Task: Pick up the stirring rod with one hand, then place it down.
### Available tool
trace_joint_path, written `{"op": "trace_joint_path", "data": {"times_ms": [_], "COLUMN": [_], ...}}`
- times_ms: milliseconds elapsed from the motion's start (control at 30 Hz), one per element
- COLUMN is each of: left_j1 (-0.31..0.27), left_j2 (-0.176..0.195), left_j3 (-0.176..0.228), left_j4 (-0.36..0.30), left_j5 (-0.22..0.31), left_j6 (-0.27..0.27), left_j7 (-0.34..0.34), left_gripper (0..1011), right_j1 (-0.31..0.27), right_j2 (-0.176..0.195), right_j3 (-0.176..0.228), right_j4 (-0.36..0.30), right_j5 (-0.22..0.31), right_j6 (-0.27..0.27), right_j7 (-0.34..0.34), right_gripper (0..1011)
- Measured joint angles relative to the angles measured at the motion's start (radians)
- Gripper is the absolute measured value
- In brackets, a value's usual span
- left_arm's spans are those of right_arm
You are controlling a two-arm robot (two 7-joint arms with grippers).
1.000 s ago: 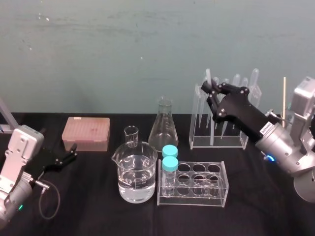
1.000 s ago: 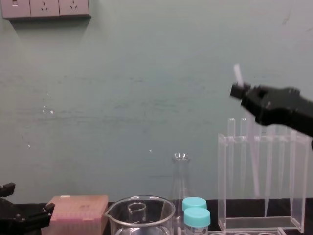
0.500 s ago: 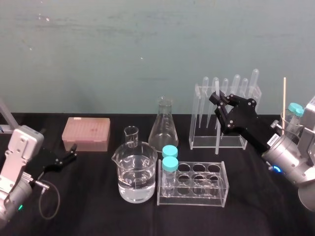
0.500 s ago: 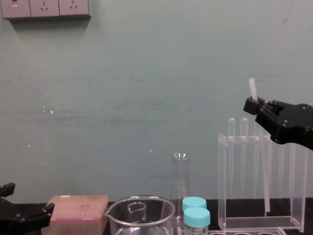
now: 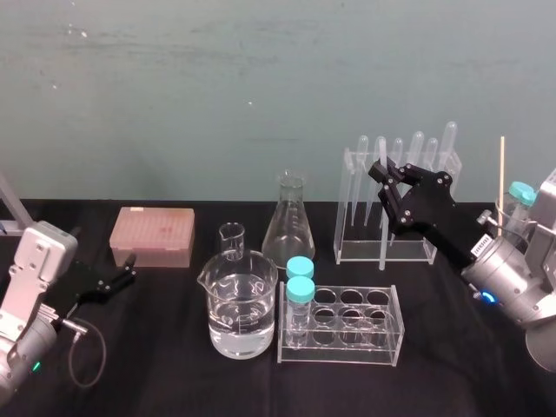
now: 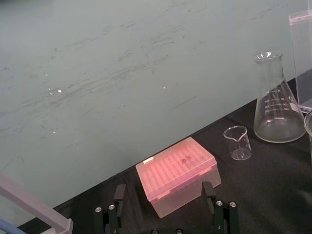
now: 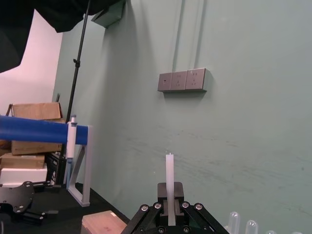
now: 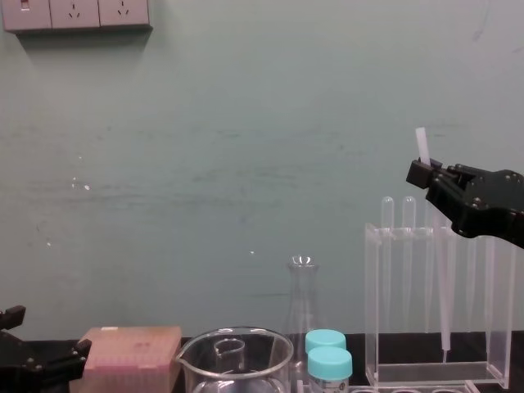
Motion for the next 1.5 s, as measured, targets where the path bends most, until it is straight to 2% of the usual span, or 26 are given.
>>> {"op": "trace_joint_path", "data": {"times_ms": [1500], "left_j1": [0.0], "left_j2": [0.0], "left_j3": [0.0], "left_j4": [0.0], "left_j5": [0.0], "left_j6": [0.0], "left_j7": [0.0], "left_gripper": [1000], "right_j1": [0.001], "right_j2": [0.0], "right_j3": [0.0], "right_j4": [-0.002], "right_j5": [0.0], "right_j6": [-0.003], "right_j7": [0.0], "right_gripper": [69]}}
